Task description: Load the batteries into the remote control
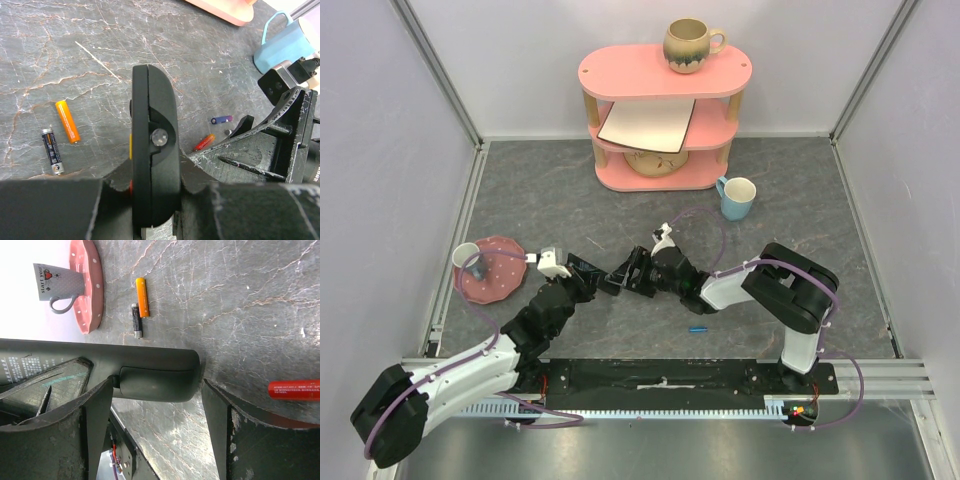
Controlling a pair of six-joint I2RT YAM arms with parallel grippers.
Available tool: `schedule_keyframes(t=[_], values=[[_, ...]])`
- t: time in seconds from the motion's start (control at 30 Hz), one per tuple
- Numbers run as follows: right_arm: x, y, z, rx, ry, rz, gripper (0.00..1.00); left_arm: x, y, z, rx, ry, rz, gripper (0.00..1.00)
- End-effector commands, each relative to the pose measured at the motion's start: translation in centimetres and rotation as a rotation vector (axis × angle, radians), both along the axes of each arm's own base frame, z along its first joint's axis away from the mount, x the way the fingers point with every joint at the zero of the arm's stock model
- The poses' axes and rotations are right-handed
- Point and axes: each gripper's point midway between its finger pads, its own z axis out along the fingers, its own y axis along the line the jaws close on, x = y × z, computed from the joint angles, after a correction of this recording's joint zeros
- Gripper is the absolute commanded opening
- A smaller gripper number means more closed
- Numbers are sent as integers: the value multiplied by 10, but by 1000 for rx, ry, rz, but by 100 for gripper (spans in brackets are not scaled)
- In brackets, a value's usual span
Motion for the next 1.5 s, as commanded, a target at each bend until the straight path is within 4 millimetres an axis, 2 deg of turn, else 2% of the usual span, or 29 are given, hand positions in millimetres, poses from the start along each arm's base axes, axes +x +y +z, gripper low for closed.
schedule_keyframes(t=[0.0,0.47,0.83,1.23,1.27,1.47], values=[[5,4,15,66,-26,-14,79,-1,3,-6,40,11,3,2],[5,1,-2,-22,2,-13,75,-1,0,-6,41,12,-5,2],[10,6,15,34,-33,-25,77,-1,0,-5,42,9,-5,2],[12,8,17,35,-40,-26,77,-2,-2,-3,42,-7,-26,2],[11,6,10,2,-24,-21,76,-3,-3,-3,43,-9,-28,2],[10,2,-2,-95,-16,0,74,-2,-4,-2,45,-21,-35,2]])
